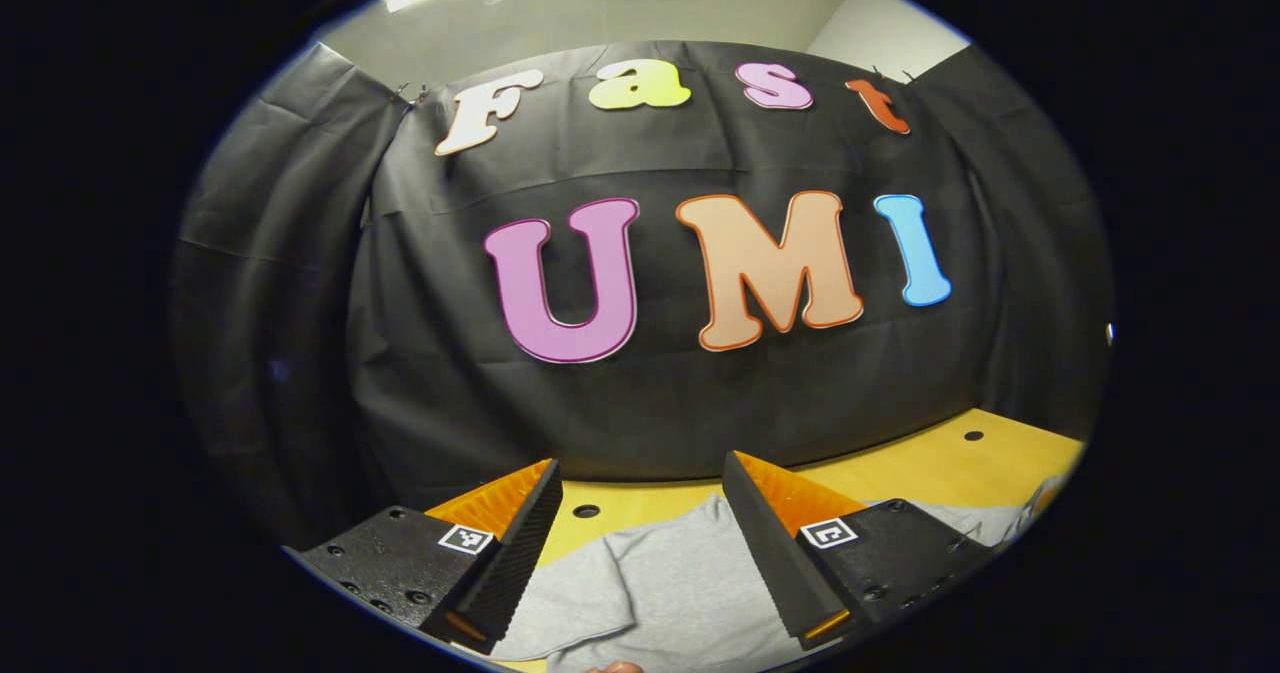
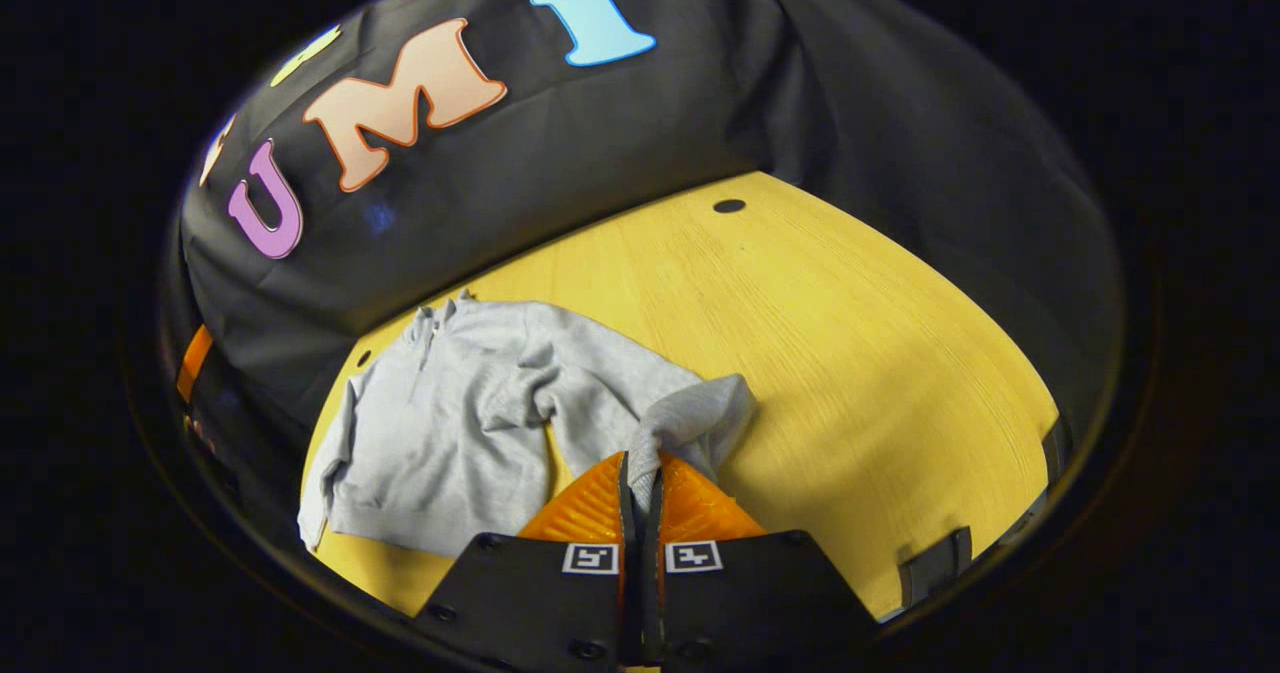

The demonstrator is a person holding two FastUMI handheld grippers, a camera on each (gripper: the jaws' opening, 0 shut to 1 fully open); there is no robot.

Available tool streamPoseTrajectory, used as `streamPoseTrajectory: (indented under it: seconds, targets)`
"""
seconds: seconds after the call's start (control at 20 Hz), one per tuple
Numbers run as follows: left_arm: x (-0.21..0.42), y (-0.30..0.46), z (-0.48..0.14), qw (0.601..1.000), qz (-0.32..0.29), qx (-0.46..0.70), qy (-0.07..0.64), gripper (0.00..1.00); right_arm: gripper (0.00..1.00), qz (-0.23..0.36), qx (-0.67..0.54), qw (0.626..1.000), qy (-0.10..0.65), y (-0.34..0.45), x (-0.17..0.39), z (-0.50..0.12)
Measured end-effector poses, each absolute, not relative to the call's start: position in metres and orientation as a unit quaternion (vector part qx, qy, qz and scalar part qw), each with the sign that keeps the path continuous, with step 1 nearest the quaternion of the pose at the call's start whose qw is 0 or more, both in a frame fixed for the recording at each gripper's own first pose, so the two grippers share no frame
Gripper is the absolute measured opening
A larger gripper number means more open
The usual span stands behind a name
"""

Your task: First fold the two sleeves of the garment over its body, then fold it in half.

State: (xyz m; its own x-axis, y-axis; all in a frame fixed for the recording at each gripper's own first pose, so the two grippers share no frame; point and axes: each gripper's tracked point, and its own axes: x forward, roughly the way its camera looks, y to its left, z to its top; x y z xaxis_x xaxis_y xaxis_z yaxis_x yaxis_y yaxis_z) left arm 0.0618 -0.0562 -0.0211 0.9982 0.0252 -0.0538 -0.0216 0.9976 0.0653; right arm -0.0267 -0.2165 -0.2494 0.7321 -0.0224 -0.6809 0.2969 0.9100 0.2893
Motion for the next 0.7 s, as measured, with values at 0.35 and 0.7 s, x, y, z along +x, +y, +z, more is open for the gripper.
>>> streamPoseTrajectory:
  seconds: [0.35,0.7]
  targets:
    - [0.052,-0.011,-0.021,0.998,0.052,0.036,0.028,0.95,0.03,-0.042,0.198,0.92,0.336,-0.171,0.028,-0.223]
    - [0.039,0.041,-0.026,0.994,0.101,0.04,0.032,0.95,0.03,0.008,0.19,0.926,0.326,-0.11,0.079,-0.212]
